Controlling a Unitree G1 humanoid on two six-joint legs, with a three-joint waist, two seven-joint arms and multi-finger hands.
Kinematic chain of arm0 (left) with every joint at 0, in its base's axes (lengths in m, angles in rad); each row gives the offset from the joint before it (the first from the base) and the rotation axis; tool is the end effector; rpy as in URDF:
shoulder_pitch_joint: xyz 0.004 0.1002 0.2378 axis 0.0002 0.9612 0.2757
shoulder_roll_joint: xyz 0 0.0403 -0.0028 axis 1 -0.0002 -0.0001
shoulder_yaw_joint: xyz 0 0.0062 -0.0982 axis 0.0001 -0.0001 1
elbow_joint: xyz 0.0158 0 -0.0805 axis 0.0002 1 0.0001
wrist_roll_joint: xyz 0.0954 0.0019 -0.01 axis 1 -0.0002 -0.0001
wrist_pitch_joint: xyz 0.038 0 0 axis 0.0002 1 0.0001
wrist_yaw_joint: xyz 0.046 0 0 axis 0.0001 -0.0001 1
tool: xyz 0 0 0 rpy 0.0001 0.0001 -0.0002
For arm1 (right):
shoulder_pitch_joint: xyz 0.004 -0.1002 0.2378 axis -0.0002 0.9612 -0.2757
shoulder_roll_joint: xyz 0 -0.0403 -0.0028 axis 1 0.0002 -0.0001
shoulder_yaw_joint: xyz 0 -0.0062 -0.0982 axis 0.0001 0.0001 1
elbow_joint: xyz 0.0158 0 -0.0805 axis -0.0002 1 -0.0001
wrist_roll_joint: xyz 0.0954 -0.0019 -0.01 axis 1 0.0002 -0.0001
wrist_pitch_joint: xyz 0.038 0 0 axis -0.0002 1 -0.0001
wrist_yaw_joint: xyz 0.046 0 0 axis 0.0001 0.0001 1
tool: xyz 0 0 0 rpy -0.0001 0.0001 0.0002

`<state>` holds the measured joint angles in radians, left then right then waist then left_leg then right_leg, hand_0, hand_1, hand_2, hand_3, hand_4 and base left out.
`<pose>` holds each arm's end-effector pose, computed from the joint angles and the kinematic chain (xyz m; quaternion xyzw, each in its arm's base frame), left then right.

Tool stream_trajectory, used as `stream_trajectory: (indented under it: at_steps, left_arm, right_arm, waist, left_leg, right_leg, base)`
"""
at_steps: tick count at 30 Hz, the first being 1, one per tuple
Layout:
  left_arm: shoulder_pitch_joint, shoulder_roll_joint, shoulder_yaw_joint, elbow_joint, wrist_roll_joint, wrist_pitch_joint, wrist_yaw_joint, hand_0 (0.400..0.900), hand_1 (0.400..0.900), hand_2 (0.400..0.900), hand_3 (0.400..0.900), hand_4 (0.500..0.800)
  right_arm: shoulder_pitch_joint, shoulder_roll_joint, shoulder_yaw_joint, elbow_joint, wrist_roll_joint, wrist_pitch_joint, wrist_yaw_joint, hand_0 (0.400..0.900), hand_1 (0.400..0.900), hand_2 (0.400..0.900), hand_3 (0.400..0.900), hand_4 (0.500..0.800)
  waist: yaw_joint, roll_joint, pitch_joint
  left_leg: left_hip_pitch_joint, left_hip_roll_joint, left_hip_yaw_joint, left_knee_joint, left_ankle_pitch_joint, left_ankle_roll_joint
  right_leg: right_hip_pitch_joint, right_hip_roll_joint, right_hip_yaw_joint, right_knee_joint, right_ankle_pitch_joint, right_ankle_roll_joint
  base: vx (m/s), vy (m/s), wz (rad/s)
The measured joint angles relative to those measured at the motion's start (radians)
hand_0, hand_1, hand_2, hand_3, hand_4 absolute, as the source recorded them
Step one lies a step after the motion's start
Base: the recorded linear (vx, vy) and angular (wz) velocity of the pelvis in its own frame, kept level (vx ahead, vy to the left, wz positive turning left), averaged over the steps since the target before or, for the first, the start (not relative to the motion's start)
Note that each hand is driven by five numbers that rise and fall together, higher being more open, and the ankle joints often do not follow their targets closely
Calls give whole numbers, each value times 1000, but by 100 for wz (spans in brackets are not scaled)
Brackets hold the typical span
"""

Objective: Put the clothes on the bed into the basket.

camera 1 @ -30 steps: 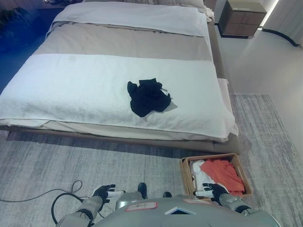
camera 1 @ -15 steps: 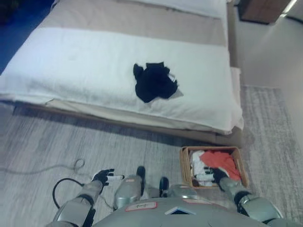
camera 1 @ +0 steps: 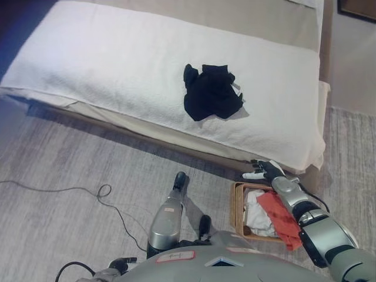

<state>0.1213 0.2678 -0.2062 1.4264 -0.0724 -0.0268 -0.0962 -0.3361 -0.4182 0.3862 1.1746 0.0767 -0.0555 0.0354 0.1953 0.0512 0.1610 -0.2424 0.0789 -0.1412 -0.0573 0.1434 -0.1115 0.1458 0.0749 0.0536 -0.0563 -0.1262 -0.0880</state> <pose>-0.0085 0.2368 -0.1105 0.0984 0.6950 0.0016 0.7122 0.1920 -0.2498 -0.0482 -0.2622 0.4012 0.0416 0.8767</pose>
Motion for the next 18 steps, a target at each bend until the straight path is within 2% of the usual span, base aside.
stream_trajectory:
  at_steps: [1, 2, 3, 4, 5, 6, 8, 10, 13, 14, 15, 17, 18]
  left_arm:
    - [1, 0, 2, -3, 0, 2, 5, 900, 900, 900, 900, 800]
    - [-15, 11, 2, -5, 1, 2, 7, 900, 900, 900, 900, 800]
    - [-34, 21, 2, -12, 1, -5, 13, 900, 900, 900, 900, 800]
    - [-55, 26, 1, -22, 1, -12, 18, 900, 900, 900, 900, 800]
    - [-85, 37, 1, -31, 1, -24, 20, 900, 900, 900, 900, 800]
    - [-111, 48, 1, -31, 1, -29, 20, 900, 900, 900, 900, 800]
    - [-150, 65, 1, -30, 1, -38, 22, 900, 900, 900, 900, 800]
    - [-182, 64, 0, -33, 1, -41, 22, 900, 900, 900, 900, 800]
    - [-207, 65, -29, -35, 0, -32, 17, 900, 900, 900, 900, 800]
    - [-216, 70, -43, -42, 0, -33, 17, 900, 900, 900, 900, 800]
    - [-221, 72, -52, -57, -1, -24, 17, 900, 900, 900, 900, 800]
    - [-228, 80, -60, -74, -3, -17, 19, 900, 900, 900, 900, 800]
    - [-236, 89, -73, -90, -6, -18, 24, 900, 900, 900, 900, 800]
  right_arm:
    - [19, 11, 11, 1, -4, 0, -1, 900, 900, 900, 900, 800]
    - [44, 25, 12, 0, -14, -1, 7, 900, 900, 900, 900, 800]
    - [69, 40, 11, 4, -15, 0, 13, 900, 900, 900, 900, 800]
    - [88, 50, 10, 8, -16, 0, 18, 900, 900, 900, 900, 800]
    - [106, 67, 11, 18, -28, 1, 25, 900, 900, 900, 900, 800]
    - [118, 82, 11, 34, -42, 3, 33, 900, 900, 900, 900, 800]
    - [137, 105, 2, 61, -53, 5, 38, 900, 900, 900, 900, 800]
    - [162, 107, -9, 85, -53, 6, 38, 900, 900, 900, 900, 800]
    - [182, 101, -26, 114, -53, 11, 36, 900, 900, 900, 900, 800]
    - [191, 105, -38, 121, -53, 11, 36, 900, 900, 900, 900, 800]
    - [218, 100, -42, 123, -53, 10, 37, 900, 900, 900, 900, 800]
    - [234, 97, -49, 139, -53, 8, 36, 900, 900, 900, 900, 800]
    - [251, 93, -52, 149, -52, 8, 36, 900, 900, 900, 900, 800]
  waist:
    - [1, -10, -15]
    - [-8, -41, -33]
    - [-31, -62, -49]
    - [-35, -69, -60]
    - [-32, -91, -80]
    - [-37, -108, -95]
    - [-59, -136, -125]
    - [-65, -150, -139]
    - [-97, -148, -141]
    - [-113, -146, -139]
    - [-120, -136, -133]
    - [-155, -109, -114]
    - [-165, -94, -105]
  left_leg:
    - [25, -12, 26, -3, 29, 17]
    - [25, -46, 52, 19, 25, 23]
    - [26, -79, 73, 41, 24, 72]
    - [28, -87, 92, 49, 34, 100]
    - [31, -104, 119, 66, 4, 131]
    - [29, -118, 130, 85, -19, 148]
    - [29, -134, 150, 96, -51, 171]
    - [43, -144, 168, 98, -63, 180]
    - [68, -155, 169, 97, -87, 199]
    - [84, -162, 159, 95, -95, 209]
    - [116, -161, 144, 89, -112, 234]
    - [171, -165, 95, 69, -114, 253]
    - [189, -164, 91, 65, -118, 264]
  right_leg:
    - [3, -22, 5, 25, -16, 26]
    - [-7, -62, 11, 60, -37, 63]
    - [-18, -97, 1, 118, -67, 101]
    - [-31, -116, -7, 172, -89, 128]
    - [-65, -140, -2, 226, -80, 156]
    - [-72, -153, -5, 241, -71, 172]
    - [-90, -175, -7, 265, -55, 196]
    - [-98, -189, -9, 303, -48, 217]
    - [-173, -205, -47, 488, -9, 259]
    - [-186, -209, -71, 534, 23, 261]
    - [-207, -203, -82, 616, 58, 251]
    - [-231, -176, -49, 721, 38, 248]
    - [-270, -167, -46, 755, 13, 237]
  base:
    - [458, 328, -22]
    - [447, 332, -36]
    - [406, 299, -36]
    - [357, 272, -31]
    - [359, 281, -19]
    - [374, 291, -20]
    - [367, 281, -19]
    - [305, 274, -5]
    - [260, 271, 21]
    - [277, 191, 42]
    - [274, 144, 49]
    - [318, 109, 27]
    - [366, 68, 11]
